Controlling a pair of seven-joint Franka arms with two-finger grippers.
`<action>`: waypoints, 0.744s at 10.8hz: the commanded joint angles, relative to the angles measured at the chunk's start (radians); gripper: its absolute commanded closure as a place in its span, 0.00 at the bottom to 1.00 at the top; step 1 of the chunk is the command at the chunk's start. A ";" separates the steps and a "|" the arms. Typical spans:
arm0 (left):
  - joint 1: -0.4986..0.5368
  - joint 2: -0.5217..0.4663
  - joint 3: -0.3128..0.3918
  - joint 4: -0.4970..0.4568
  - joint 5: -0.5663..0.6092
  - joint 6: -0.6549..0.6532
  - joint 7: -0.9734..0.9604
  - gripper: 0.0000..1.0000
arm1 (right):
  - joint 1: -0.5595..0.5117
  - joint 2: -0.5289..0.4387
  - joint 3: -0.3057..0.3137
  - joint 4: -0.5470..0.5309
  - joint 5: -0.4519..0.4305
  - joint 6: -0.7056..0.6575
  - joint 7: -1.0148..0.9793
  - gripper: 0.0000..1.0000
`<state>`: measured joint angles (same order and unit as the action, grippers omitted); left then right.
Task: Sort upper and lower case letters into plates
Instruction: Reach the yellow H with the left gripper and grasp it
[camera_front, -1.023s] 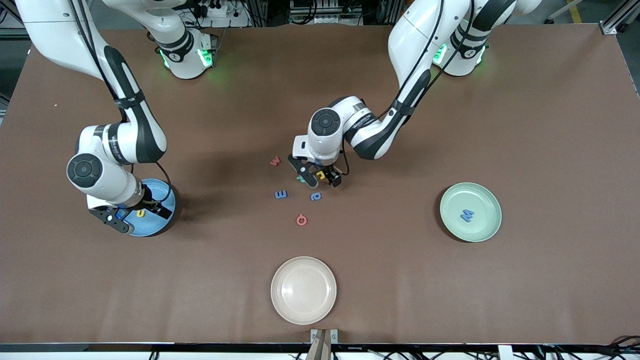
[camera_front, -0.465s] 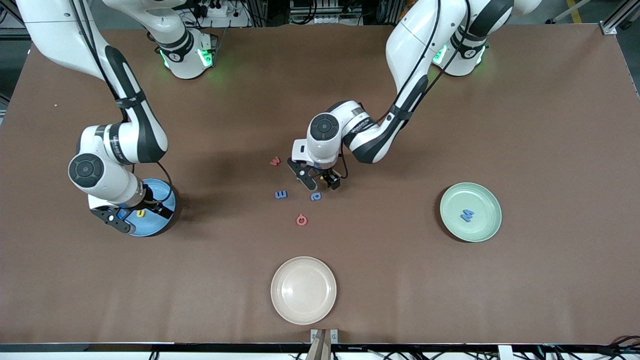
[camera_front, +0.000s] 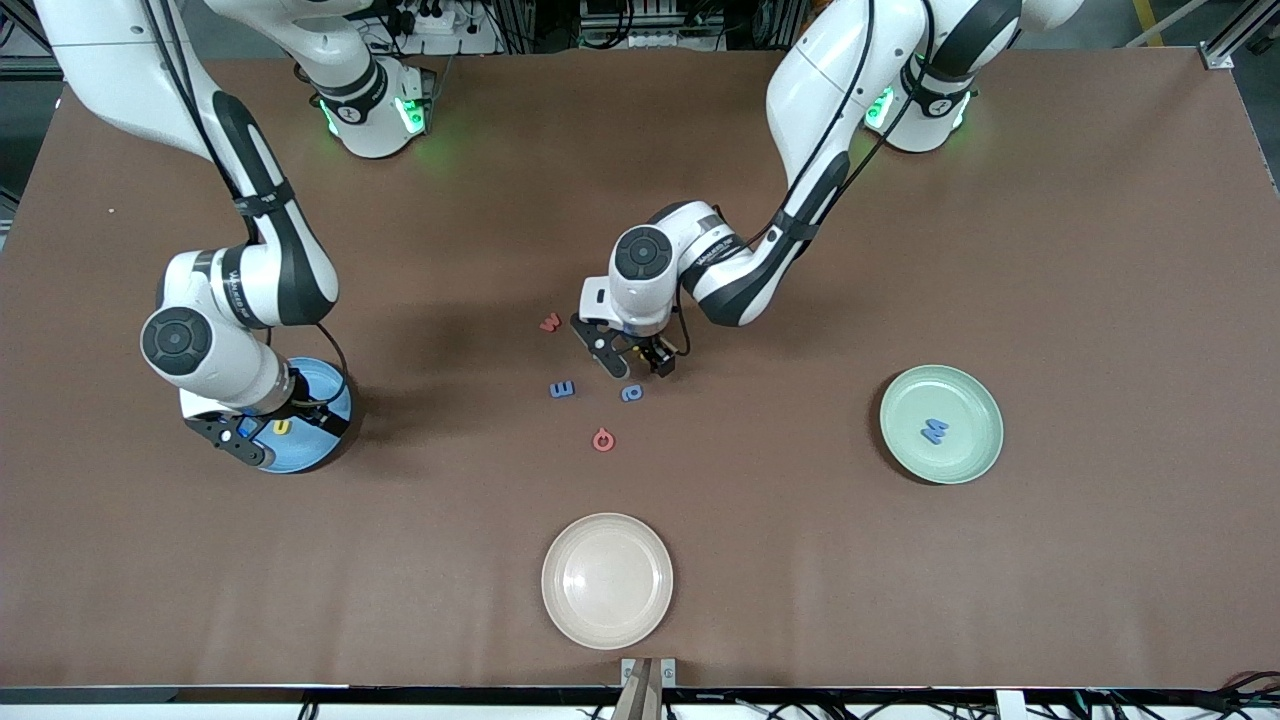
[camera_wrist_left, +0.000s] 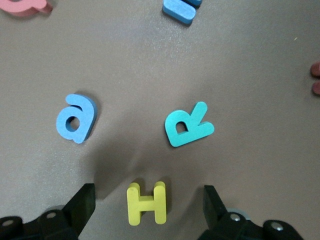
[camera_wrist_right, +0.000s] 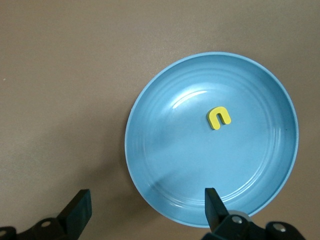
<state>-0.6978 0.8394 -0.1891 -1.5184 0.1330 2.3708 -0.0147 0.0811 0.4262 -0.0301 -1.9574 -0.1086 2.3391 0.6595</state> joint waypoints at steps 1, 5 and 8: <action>-0.012 0.003 0.017 0.015 -0.007 -0.008 0.036 0.14 | 0.002 -0.003 0.002 -0.002 -0.019 -0.009 0.022 0.00; -0.009 0.009 0.017 0.004 -0.009 -0.016 0.044 0.59 | -0.001 -0.003 0.002 -0.003 -0.019 -0.012 0.022 0.00; 0.012 0.006 0.019 0.006 -0.009 -0.028 0.048 1.00 | 0.000 -0.003 0.004 0.003 -0.016 -0.015 0.066 0.00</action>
<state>-0.6975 0.8311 -0.1800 -1.5127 0.1332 2.3483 0.0086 0.0811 0.4268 -0.0303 -1.9574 -0.1085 2.3315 0.6697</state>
